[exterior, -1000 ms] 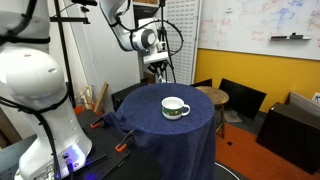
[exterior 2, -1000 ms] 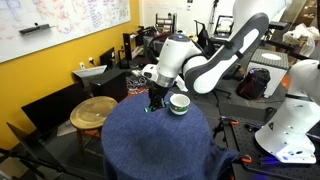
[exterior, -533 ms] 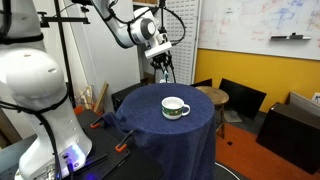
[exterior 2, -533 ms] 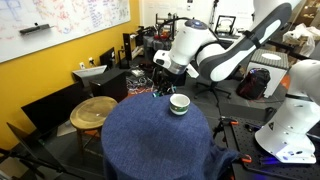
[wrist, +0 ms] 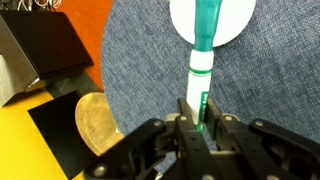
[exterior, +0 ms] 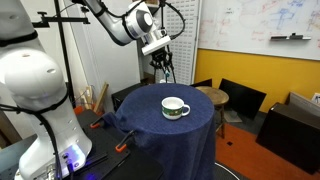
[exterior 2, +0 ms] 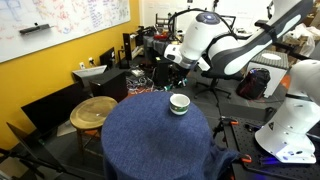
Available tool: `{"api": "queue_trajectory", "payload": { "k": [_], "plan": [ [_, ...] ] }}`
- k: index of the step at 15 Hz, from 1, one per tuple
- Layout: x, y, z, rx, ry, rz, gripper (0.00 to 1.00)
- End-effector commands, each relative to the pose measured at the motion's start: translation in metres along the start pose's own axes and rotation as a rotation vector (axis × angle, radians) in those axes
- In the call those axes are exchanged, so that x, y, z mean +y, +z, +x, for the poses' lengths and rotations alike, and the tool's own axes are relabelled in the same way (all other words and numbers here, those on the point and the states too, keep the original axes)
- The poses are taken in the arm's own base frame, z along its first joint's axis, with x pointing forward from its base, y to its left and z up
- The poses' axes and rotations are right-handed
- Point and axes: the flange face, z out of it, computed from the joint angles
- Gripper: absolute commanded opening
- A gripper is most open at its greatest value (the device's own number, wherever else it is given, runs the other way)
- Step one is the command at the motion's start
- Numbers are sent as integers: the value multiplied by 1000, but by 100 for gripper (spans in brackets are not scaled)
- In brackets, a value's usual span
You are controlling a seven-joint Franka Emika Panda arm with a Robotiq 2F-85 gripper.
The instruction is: Put the marker into the mug.
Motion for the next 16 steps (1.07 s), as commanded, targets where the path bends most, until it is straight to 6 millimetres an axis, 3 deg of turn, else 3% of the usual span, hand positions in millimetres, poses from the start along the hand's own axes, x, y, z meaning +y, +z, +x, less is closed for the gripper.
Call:
{"api": "queue_trajectory", "payload": {
  "k": [1, 8, 16],
  "plan": [
    [0, -3, -18, -72, 8, 0, 5],
    [3, 10, -33, -260, -39, 34, 5],
    [8, 28, -38, -503, -249, 65, 5]
  ]
}}
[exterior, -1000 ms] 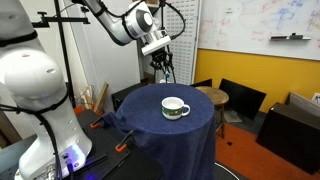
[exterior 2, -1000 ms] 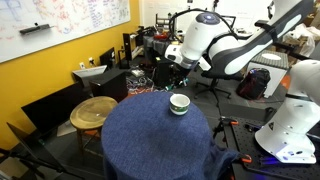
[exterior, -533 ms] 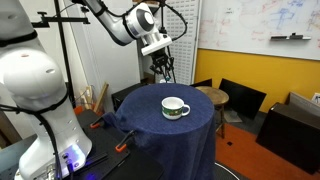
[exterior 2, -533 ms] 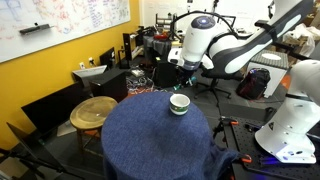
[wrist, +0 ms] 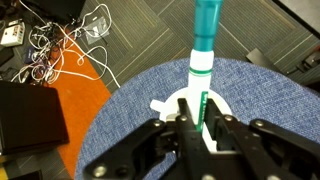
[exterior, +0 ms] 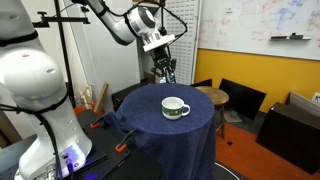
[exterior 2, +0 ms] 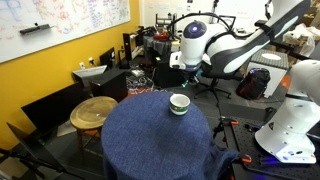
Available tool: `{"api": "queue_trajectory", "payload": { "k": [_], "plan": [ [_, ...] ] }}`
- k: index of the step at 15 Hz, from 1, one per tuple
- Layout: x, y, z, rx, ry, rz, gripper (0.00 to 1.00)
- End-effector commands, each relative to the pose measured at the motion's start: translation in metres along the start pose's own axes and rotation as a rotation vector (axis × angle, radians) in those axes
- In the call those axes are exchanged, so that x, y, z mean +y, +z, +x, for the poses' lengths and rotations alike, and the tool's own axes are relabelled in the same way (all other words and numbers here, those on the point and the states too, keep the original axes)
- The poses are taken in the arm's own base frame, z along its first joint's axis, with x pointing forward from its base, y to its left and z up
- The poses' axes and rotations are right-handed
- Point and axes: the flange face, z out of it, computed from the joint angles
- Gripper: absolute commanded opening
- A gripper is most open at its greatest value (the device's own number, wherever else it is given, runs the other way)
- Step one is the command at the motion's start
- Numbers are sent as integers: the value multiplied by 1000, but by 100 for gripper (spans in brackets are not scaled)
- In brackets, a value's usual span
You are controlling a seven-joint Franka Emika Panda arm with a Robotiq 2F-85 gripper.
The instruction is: Put the marker into the mug.
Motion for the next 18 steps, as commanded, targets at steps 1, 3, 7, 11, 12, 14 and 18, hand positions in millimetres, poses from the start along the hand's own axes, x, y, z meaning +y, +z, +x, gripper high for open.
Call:
{"api": "queue_trajectory", "payload": {
  "k": [1, 3, 7, 11, 12, 14, 18],
  "plan": [
    [10, 4, 11, -95, -121, -4, 5],
    [12, 10, 16, -130, -177, 3, 5],
    [18, 17, 28, -171, -253, 3, 5],
    [23, 26, 38, -202, -309, 23, 5],
    [24, 26, 41, -211, -318, 31, 5],
    [25, 29, 45, -233, -347, 48, 5],
    [26, 34, 51, -276, -398, 84, 5]
  ]
}}
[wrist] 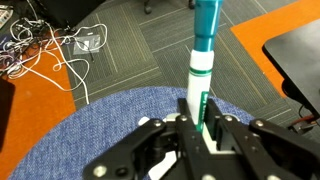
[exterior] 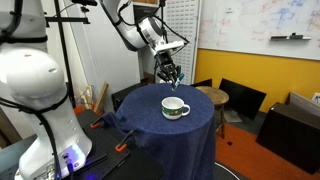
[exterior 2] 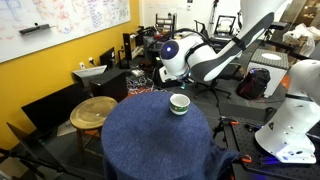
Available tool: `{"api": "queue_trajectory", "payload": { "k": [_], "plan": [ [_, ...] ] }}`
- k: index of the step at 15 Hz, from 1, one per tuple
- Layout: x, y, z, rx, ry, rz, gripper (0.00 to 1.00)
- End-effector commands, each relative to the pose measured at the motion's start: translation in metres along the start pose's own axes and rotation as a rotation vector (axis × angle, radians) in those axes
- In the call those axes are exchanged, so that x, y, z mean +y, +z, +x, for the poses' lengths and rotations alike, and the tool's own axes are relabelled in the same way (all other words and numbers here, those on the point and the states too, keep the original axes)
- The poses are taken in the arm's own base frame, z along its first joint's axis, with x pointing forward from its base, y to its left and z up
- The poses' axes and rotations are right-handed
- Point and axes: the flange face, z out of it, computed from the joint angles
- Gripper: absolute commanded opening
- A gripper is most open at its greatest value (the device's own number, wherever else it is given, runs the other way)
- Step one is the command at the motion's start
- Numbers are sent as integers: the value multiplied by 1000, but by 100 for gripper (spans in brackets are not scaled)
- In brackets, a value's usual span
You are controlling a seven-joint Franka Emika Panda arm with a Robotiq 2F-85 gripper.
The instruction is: Put the marker into the mug.
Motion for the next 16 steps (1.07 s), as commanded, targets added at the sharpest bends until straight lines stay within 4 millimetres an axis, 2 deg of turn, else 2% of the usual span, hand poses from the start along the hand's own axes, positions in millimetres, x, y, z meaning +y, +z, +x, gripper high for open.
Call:
{"api": "queue_trajectory", "payload": {
  "k": [1, 3, 4, 5, 12, 16],
  "plan": [
    [9, -3, 6, -52, -49, 30, 5],
    [10, -4, 9, -64, -66, 40, 5],
    [11, -4, 10, -66, -67, 39, 46],
    [12, -5, 11, -68, -74, 40, 47],
    [17, -8, 10, -70, -56, 36, 98],
    [18, -11, 7, -66, -45, 29, 100]
  ]
}}
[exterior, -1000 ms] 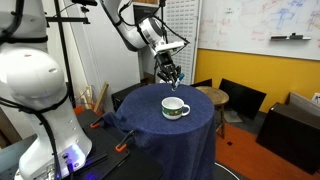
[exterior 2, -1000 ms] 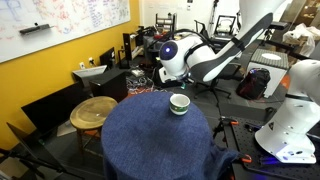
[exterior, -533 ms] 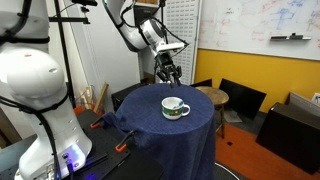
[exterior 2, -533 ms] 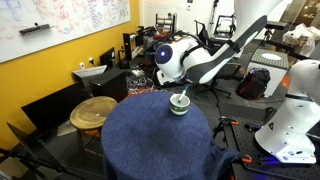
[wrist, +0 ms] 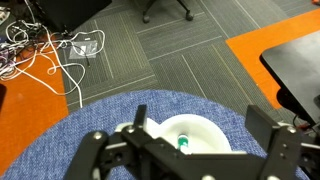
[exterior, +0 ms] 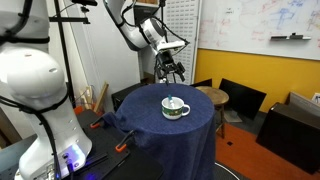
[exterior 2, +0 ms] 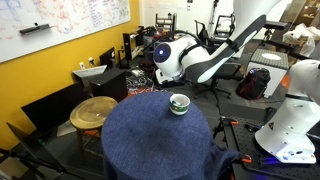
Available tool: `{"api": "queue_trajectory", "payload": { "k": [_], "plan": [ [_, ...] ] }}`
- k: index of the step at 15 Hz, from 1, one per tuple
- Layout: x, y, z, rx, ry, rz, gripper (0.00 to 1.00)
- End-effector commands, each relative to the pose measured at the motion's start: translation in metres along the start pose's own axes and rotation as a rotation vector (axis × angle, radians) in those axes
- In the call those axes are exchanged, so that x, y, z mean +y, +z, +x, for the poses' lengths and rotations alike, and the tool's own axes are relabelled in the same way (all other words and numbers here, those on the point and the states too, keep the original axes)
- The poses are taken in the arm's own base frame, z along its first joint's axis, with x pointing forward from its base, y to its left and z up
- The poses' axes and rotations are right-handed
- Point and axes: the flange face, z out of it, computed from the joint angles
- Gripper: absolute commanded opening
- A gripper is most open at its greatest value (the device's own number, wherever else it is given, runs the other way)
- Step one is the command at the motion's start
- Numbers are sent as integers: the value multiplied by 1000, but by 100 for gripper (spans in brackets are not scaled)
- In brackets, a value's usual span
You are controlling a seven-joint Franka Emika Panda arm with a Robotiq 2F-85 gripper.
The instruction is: Put the marker into the mug.
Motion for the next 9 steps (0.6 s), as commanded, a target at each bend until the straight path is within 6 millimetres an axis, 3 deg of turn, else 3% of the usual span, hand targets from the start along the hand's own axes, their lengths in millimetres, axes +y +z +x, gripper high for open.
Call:
{"api": "queue_trajectory", "payload": {
  "k": [1, 9],
  "plan": [
    [4, -7, -4, -19, 2, 12, 100],
    [1, -1, -2, -6, 3, 4, 100]
  ]
}}
